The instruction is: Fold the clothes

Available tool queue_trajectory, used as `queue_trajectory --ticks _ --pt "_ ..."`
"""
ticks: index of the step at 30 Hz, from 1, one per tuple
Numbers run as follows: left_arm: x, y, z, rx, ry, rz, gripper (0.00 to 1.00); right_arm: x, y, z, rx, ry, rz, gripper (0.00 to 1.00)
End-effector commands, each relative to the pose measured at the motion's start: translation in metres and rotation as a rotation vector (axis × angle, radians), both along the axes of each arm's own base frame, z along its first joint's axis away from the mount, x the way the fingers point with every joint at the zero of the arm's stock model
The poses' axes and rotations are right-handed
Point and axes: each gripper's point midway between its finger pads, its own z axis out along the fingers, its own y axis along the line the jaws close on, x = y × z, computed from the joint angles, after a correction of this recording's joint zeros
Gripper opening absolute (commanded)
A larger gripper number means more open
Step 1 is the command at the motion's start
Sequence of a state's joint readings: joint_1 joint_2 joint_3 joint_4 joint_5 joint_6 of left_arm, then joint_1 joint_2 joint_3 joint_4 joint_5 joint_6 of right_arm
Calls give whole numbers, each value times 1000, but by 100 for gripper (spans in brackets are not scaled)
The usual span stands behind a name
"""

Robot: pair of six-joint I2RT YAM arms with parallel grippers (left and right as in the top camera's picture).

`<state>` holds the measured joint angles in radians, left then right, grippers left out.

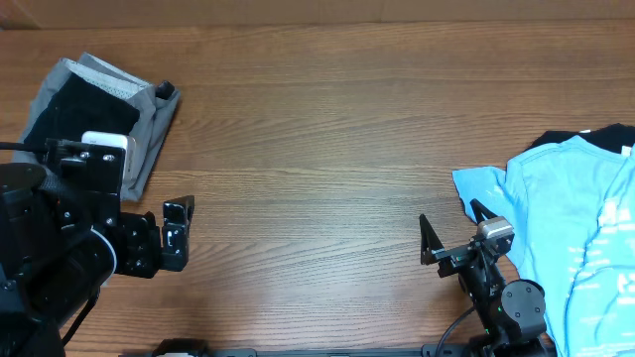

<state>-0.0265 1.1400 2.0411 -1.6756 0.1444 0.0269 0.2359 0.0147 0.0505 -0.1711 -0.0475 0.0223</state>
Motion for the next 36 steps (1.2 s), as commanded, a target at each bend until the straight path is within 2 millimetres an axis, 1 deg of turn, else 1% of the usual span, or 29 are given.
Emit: queue_trajectory --ticks 1,18,32,35,36 --pt "0 0 1 -7 -3 9 100 0 -1 2 7 -14 -5 100" --pt "0 0 1 -7 -3 9 100 0 -1 2 7 -14 -6 100" --pt "5 0 -2 -6 11 9 100 0 -1 2 7 -14 -5 100" --pt "6 0 1 -7 -1 8 100 0 -1 2 7 -14 -5 100" --pt "9 0 4 -4 -23 11 100 0 -1 2 7 -14 -5 100"
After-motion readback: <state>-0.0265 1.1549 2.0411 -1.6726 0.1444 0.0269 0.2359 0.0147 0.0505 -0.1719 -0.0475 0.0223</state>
